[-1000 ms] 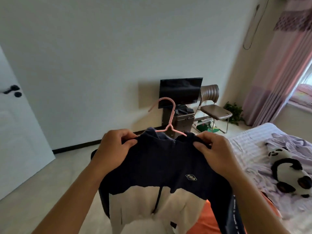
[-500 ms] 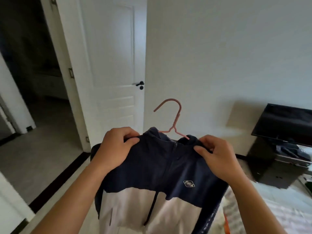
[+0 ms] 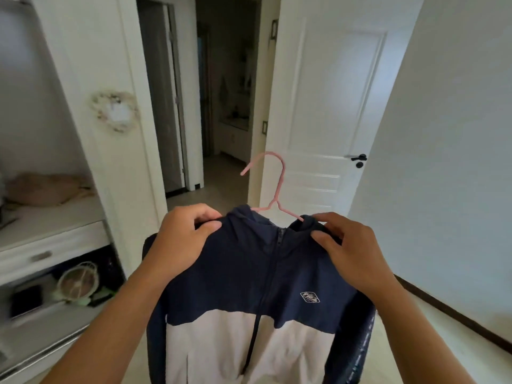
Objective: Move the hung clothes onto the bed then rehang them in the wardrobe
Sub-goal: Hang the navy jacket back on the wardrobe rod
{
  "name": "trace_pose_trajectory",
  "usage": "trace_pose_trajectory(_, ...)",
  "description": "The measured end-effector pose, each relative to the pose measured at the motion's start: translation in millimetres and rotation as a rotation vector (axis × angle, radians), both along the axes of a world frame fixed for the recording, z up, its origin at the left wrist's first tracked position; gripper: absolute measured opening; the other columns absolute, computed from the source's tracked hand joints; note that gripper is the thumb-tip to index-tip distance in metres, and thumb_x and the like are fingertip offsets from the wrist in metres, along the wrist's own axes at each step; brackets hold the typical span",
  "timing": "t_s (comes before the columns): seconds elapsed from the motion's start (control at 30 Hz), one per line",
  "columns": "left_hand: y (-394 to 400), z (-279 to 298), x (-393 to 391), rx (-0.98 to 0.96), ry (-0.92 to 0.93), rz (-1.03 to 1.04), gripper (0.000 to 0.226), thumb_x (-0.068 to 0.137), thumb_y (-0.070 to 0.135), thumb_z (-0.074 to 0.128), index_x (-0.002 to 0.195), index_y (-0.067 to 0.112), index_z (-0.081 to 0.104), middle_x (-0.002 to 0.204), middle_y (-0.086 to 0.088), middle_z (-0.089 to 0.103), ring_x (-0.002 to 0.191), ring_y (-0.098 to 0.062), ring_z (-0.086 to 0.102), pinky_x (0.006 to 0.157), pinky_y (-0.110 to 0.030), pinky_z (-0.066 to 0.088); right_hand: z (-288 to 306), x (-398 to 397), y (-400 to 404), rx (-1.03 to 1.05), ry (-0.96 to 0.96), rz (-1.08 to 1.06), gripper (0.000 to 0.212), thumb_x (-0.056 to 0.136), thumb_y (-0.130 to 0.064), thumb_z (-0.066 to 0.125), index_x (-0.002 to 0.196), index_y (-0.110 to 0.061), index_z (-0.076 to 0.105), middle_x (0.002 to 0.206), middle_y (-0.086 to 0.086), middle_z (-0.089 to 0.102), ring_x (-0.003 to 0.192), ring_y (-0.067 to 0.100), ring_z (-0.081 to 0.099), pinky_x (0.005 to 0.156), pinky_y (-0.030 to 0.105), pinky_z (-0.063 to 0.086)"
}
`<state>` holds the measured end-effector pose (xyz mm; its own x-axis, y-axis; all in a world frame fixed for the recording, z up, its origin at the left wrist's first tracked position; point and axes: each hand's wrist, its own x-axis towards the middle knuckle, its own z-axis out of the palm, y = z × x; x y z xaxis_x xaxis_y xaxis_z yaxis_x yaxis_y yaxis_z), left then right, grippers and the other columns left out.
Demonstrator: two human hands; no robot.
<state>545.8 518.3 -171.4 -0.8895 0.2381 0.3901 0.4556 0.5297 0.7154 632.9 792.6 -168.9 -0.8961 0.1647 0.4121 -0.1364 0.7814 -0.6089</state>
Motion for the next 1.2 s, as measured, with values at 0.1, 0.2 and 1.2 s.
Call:
trace_pose_trajectory(0.1, -45, 2, -7, 0.021, 0.005, 0.094, 0.014, 0.092, 0.014, 0.065, 0.096, 0.025, 0.073, 0.087, 0.018, 0.068, 0.082, 0.003, 0.061, 0.071, -0.008, 0.039, 5, -28, -42, 0.069, -0.008, 0.104, 0.015, 0.095, -0.022, 0.061, 0.096, -0.034, 0.069, 0.087, -0.019, 0.070, 0.085, 0.001, 0.062, 0.076, 0.014, 0.047)
trace_pose_trajectory(0.2, -94, 3, -15, 0.046, 0.003, 0.157, 0.014, 0.092, 0.014, 0.064, 0.094, 0.024, 0.073, 0.087, 0.016, 0.069, 0.083, 0.002, 0.061, 0.071, -0.010, 0.039, 10, -54, -87, 0.117, -0.002, 0.162, 0.012, 0.095, -0.023, 0.061, 0.087, -0.030, 0.068, 0.077, -0.013, 0.067, 0.077, 0.006, 0.060, 0.073, 0.022, 0.048)
trace_pose_trajectory(1.2, -507, -1, -233, -0.257, 0.058, 0.721, 0.010, 0.094, 0.017, 0.061, 0.099, 0.024, 0.066, 0.104, 0.007, 0.067, 0.100, -0.016, 0.060, 0.083, -0.036, 0.049, 27, -341, -521, 0.131, 0.039, 0.799, 0.020, 0.085, -0.020, 0.070, 0.066, -0.017, 0.065, 0.057, -0.002, 0.060, 0.056, 0.013, 0.056, 0.052, 0.019, 0.044)
